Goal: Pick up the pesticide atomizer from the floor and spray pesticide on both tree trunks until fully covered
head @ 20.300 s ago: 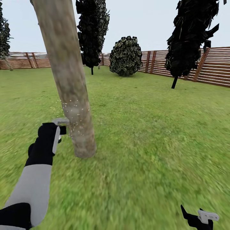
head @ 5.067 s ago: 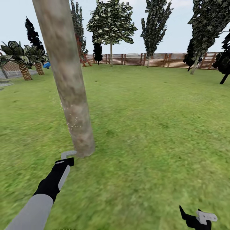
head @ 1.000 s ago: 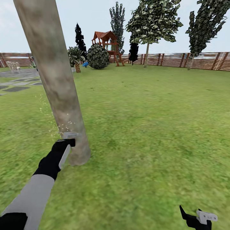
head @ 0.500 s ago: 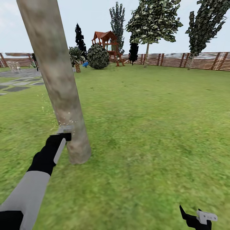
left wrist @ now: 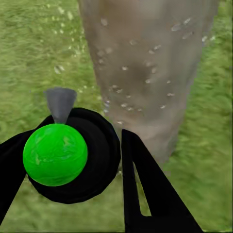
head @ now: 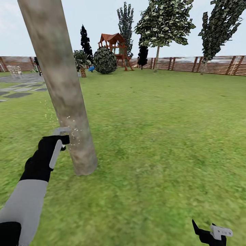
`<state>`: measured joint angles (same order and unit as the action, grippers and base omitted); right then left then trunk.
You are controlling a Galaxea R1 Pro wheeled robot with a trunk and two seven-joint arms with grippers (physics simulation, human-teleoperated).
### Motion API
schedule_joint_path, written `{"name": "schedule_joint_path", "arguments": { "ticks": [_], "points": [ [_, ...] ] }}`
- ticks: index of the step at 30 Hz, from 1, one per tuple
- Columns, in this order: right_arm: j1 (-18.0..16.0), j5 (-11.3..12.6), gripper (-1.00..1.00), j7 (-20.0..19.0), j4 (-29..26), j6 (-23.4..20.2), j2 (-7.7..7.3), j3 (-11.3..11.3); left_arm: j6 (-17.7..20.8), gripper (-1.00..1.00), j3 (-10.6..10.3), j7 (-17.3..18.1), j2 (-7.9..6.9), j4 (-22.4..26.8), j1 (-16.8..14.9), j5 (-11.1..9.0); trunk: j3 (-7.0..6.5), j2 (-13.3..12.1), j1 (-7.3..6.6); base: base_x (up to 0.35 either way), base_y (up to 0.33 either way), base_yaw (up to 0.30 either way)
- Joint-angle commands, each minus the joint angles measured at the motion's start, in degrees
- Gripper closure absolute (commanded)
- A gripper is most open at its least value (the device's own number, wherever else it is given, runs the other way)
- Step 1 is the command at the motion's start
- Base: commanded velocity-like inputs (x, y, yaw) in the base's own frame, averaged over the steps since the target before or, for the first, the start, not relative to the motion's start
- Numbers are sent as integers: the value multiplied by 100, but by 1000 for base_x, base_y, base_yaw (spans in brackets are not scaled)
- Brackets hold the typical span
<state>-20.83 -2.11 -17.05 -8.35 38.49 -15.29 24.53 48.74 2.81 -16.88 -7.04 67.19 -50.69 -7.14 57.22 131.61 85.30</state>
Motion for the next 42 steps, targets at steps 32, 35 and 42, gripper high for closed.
{"name": "schedule_joint_path", "arguments": {
  "ticks": [32,35,42],
  "points": [
    [0,0,-100,0,0,1,0,-1,908,100,3,176,84,810,-539,-420,0,0,0,0,0,0],
    [-1,0,-100,0,0,1,1,-1,923,100,-139,175,375,874,-558,-414,0,0,0,0,0,0],
    [0,0,-100,0,0,-1,1,-1,910,100,-359,162,257,883,-497,-356,0,0,0,0,0,0]
  ]
}}
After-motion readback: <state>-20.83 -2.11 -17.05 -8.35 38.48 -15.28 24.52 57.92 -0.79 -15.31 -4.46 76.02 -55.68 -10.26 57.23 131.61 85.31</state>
